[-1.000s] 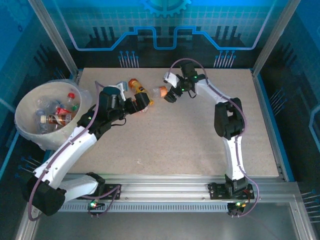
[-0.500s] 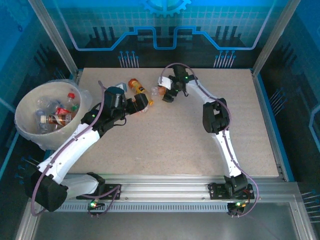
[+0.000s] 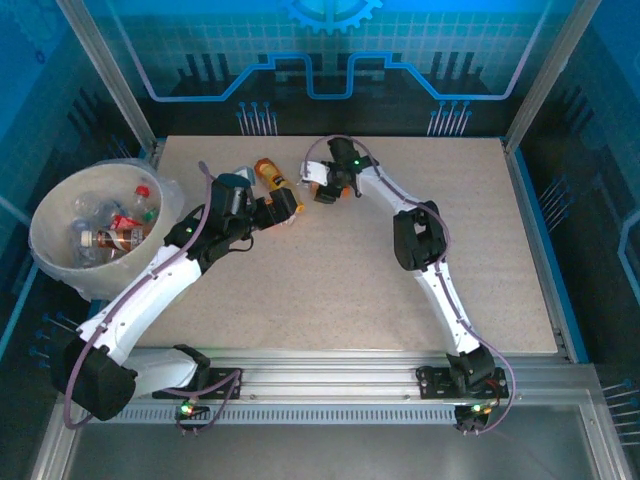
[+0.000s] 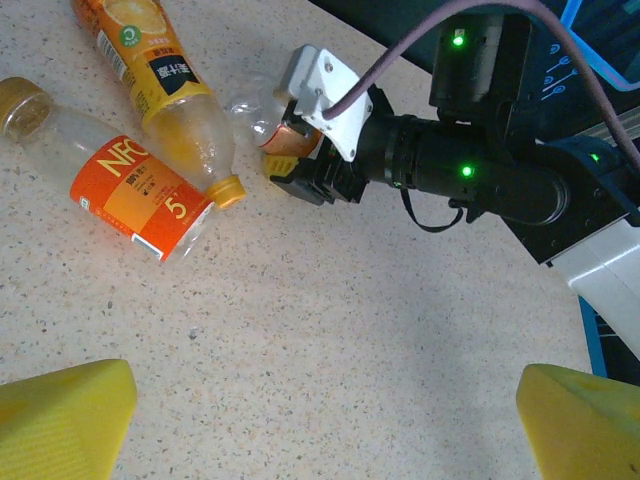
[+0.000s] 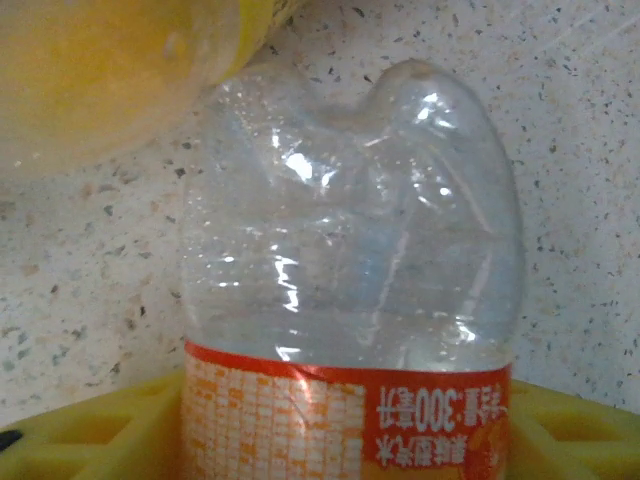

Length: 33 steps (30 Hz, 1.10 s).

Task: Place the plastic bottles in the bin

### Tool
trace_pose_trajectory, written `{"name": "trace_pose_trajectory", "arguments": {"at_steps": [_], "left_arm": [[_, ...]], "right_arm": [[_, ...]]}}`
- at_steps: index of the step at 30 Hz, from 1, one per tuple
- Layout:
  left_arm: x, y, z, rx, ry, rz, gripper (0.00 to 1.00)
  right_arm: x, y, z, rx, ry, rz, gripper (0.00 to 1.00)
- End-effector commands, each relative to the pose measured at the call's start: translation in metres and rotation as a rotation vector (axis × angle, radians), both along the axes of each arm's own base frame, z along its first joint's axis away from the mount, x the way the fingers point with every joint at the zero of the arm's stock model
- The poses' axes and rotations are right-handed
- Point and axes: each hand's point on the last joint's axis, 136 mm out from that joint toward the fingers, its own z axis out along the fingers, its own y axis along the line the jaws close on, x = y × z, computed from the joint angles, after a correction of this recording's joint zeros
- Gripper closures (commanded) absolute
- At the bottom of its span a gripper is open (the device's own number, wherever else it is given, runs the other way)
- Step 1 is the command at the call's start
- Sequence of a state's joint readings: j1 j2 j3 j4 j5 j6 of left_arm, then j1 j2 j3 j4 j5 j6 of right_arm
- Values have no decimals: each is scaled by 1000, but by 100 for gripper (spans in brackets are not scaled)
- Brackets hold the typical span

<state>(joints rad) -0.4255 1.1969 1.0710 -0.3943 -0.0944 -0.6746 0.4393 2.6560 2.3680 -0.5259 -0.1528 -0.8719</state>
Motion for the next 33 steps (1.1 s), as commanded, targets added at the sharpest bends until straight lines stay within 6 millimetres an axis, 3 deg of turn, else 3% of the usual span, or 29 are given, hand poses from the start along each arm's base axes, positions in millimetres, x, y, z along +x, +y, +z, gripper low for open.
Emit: {"name": "trace_pose_trajectory", "arguments": {"at_steps": [1, 5, 6, 8, 16, 21, 24, 29, 33], "left_arm": [[-1, 6, -5, 19, -3, 13, 1], [-1, 3, -6, -5, -23, -1, 1], [-1, 2, -6, -13, -31, -7, 1], [-1, -3, -4, -32, -44, -29, 1], [-8, -45, 29, -137, -181, -287, 1], [-20, -70, 50, -232, -253, -441, 1], [-29, -84, 55, -292, -269, -535, 1], [-24, -88, 41, -266, -237, -517, 1], [-14, -87, 27, -222, -185, -468, 1]], "right_arm": [[-12, -17, 28, 31, 41, -75, 36], [-31, -34, 50, 107, 51, -203, 38], [-38, -37, 70, 149, 39, -239, 39], [-54, -44, 86, 225, 63, -310, 39], [-129, -56, 151, 575, 205, -461, 40], [-179, -48, 179, 799, 323, -437, 42], [-204, -41, 182, 855, 344, -421, 43], [-246, -20, 204, 915, 344, -294, 43], [-267, -6, 218, 919, 350, -218, 42]]}}
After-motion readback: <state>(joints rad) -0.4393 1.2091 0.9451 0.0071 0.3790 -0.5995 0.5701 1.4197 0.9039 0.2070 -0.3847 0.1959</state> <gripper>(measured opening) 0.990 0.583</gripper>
